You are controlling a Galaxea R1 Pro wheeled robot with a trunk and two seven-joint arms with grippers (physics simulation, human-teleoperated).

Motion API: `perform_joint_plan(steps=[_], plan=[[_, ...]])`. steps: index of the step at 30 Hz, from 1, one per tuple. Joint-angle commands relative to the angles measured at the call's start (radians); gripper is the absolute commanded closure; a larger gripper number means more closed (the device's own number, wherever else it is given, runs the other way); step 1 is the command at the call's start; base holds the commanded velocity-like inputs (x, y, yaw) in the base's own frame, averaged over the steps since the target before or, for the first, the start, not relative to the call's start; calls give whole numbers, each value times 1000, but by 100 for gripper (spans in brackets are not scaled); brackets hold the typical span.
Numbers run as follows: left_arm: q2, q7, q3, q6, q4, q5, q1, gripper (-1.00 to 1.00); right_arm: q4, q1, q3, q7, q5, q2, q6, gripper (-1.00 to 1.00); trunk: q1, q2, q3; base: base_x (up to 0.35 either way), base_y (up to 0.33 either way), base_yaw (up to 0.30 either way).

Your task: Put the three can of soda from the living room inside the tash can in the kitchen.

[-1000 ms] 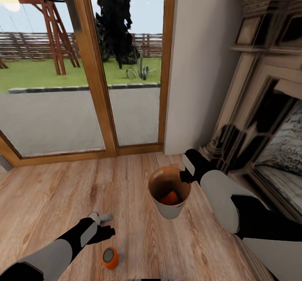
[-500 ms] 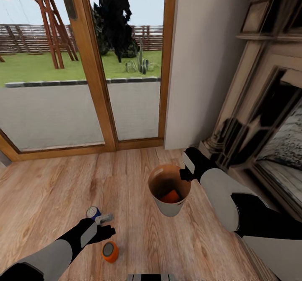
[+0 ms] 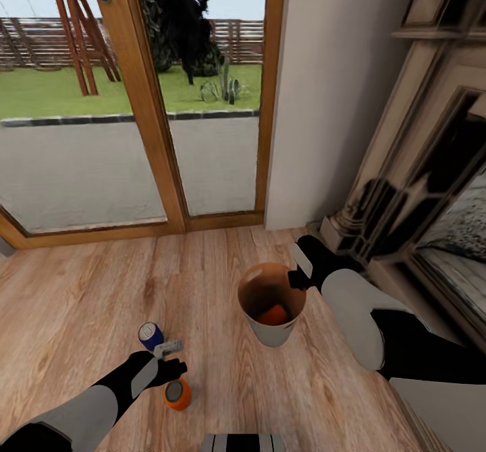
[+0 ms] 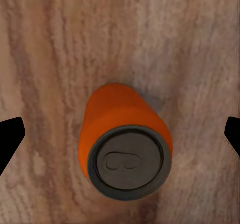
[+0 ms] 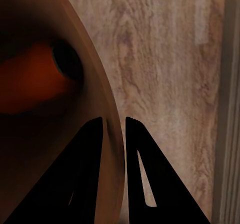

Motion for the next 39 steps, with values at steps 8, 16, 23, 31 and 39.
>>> perform_joint_plan(steps=[8, 16, 23, 31, 39], plan=[[-19, 0, -1, -11, 0, -2, 0, -100, 0, -1, -2, 3, -12, 0, 0, 100, 0, 0, 0, 0, 0, 0], [-34, 0, -1, -12, 0, -1, 8, -100, -1, -1, -2, 3, -12, 0, 0, 100, 0, 0, 0, 0, 0, 0], [-36, 0, 0, -12, 0, 1, 12, -100, -2, -1, -2, 3, -13, 0, 0, 100, 0, 0, 0, 0, 0, 0], [-36, 1, -1, -12, 0, 2, 12, -100, -2, -1, -2, 3, -13, 0, 0, 100, 0, 0, -4, 0, 0, 0], [-33, 1, -1, -13, 0, 3, 12, -100, -3, -1, -2, 3, -13, 0, 0, 100, 0, 0, -4, 0, 0, 0]])
